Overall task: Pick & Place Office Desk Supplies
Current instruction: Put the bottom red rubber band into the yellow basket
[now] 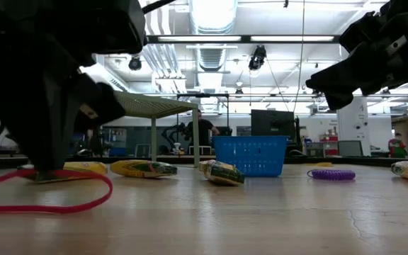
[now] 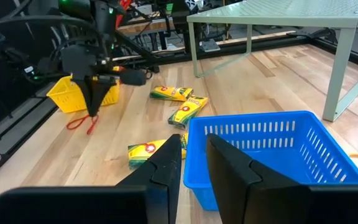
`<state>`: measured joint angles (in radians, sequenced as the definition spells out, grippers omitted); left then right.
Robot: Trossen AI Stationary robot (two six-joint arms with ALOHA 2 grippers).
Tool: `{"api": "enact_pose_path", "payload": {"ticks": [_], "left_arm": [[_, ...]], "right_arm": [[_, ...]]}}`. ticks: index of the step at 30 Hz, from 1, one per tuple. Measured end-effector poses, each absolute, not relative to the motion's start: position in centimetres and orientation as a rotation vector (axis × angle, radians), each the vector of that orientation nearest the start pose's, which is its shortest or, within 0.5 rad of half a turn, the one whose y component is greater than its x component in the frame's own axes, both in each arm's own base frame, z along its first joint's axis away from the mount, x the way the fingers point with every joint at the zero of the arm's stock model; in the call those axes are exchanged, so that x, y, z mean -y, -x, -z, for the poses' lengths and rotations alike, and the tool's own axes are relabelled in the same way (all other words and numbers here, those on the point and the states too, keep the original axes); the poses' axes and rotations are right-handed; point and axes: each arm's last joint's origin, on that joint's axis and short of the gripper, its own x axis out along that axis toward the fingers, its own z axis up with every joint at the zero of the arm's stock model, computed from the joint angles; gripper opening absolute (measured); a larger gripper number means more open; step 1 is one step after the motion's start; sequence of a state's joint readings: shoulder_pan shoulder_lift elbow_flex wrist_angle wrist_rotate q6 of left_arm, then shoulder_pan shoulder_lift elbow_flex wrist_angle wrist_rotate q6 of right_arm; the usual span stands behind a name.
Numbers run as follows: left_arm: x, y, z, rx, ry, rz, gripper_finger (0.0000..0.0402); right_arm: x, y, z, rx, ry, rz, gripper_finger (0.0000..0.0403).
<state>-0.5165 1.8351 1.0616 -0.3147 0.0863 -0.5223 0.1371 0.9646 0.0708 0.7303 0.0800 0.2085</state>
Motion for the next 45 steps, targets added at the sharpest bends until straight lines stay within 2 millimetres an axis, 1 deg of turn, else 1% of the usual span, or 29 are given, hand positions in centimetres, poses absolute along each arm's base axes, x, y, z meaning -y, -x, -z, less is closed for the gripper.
{"api": "enact_pose_path", "payload": {"ticks": [3,8,12,15,20,23,25,28,33,36,45], "left_arm": [[17.5,-30.5,-15.7,-1.177,0.214,0.23,0.0001],[17.4,-30.4,-19.2,-1.164,0.21,0.218,0.0],[17.2,-30.3,-22.8,-1.145,0.211,0.203,0.0],[16.7,-29.9,-25.5,-1.145,0.253,0.167,0.0],[15.9,-28.6,-29.5,-1.135,0.355,0.108,0.0],[15.4,-27.4,-31.1,-1.124,0.423,0.082,0.0],[15.2,-26.5,-31.7,-1.118,0.475,0.064,0.0],[15.1,-25.1,-32.5,-1.121,0.565,0.028,0.0],[16.1,-23.2,-32.9,-1.134,0.644,0.027,0.0],[16.9,-22.5,-32.1,-1.168,0.673,0.005,0.0],[18.5,-21.0,-28.3,-1.255,0.812,-0.13,0.0]], "right_arm": [[-2.0,-16.4,-15.1,-0.168,-0.19,-0.04,0.0069],[-2.0,-16.4,-15.1,-0.168,-0.19,-0.039,0.007],[-2.0,-16.4,-15.1,-0.167,-0.19,-0.04,0.0076],[-2.0,-16.4,-15.1,-0.168,-0.19,-0.039,0.008],[-2.0,-16.4,-15.1,-0.168,-0.19,-0.039,0.0085],[-2.0,-16.4,-15.1,-0.168,-0.19,-0.039,0.0087],[-2.0,-16.4,-15.1,-0.168,-0.19,-0.039,0.0086],[-2.0,-16.4,-15.1,-0.168,-0.19,-0.04,0.0082],[-2.0,-16.4,-15.1,-0.168,-0.19,-0.039,0.0072],[-2.0,-16.4,-15.1,-0.168,-0.19,-0.039,0.0068],[-2.0,-16.4,-15.1,-0.168,-0.19,-0.039,0.0078]]}}
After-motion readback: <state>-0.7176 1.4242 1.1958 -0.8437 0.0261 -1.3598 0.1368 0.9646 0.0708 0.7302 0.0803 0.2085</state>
